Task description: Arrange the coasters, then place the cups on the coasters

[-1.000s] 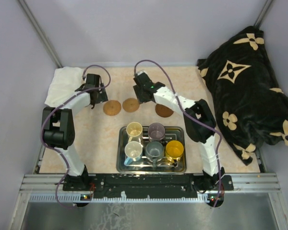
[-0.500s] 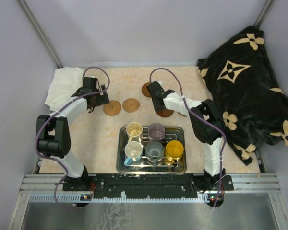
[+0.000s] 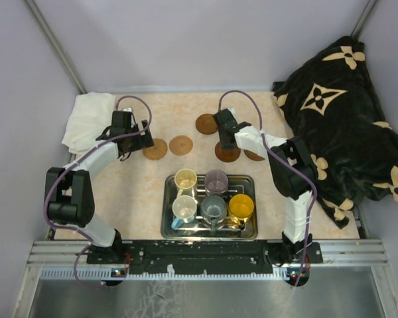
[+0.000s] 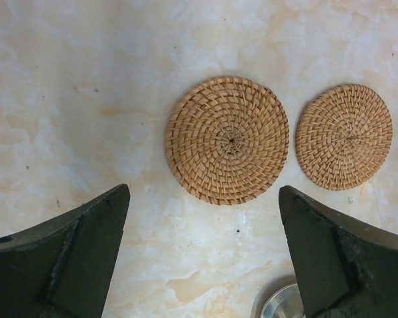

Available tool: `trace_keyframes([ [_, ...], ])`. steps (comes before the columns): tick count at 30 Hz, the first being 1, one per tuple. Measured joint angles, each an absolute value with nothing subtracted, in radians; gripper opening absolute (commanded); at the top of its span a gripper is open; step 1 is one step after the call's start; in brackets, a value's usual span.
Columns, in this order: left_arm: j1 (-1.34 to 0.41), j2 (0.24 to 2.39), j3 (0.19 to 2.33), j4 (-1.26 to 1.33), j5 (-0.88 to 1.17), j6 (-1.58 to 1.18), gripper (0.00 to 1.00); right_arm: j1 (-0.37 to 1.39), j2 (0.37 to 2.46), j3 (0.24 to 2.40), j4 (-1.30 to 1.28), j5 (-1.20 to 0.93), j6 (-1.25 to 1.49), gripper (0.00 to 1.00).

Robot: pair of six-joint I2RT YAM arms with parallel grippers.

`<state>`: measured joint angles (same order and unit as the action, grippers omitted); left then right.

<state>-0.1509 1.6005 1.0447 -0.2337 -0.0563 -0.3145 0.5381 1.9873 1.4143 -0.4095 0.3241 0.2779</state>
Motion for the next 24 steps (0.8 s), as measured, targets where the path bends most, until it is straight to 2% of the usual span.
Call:
trace_keyframes([
  [24, -0.151, 1.6, 1.031, -0.233, -0.06, -0.314, 0.99, 0.5, 2.024, 1.422, -0.435, 0.38, 0.308, 0.29],
])
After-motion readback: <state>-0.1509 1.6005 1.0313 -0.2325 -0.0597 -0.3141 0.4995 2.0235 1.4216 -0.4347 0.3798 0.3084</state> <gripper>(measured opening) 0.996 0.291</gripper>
